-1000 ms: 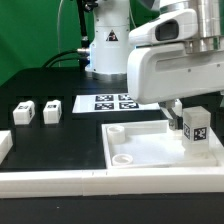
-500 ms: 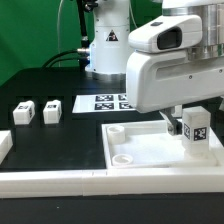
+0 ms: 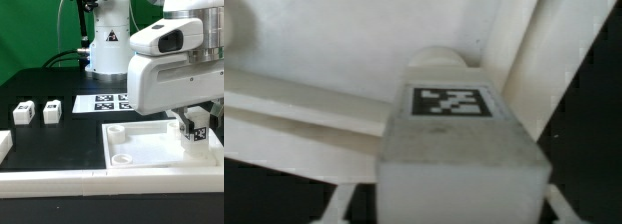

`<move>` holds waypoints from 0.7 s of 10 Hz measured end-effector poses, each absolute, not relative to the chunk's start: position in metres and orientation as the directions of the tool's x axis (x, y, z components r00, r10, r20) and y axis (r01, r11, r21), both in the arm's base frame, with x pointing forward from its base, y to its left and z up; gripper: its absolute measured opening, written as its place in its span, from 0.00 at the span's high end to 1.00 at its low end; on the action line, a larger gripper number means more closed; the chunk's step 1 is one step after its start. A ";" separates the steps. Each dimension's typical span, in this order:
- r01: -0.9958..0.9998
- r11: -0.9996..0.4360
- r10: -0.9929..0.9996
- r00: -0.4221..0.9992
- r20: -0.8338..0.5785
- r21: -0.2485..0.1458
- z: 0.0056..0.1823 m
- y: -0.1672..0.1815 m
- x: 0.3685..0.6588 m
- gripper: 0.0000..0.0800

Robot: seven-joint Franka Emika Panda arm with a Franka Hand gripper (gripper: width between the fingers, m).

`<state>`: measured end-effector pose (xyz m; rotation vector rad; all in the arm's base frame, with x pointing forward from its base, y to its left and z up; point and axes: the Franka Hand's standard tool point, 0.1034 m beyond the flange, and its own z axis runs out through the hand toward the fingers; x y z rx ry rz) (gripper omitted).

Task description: Assemble one leg

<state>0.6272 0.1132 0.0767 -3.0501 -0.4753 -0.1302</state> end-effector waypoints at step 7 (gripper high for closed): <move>-0.313 -0.946 -0.318 0.947 0.051 -0.090 0.075 0.108 0.626 0.64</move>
Offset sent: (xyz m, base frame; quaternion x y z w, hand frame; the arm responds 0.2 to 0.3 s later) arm 0.0000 0.0000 0.0000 0.0000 0.0000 0.1790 0.9838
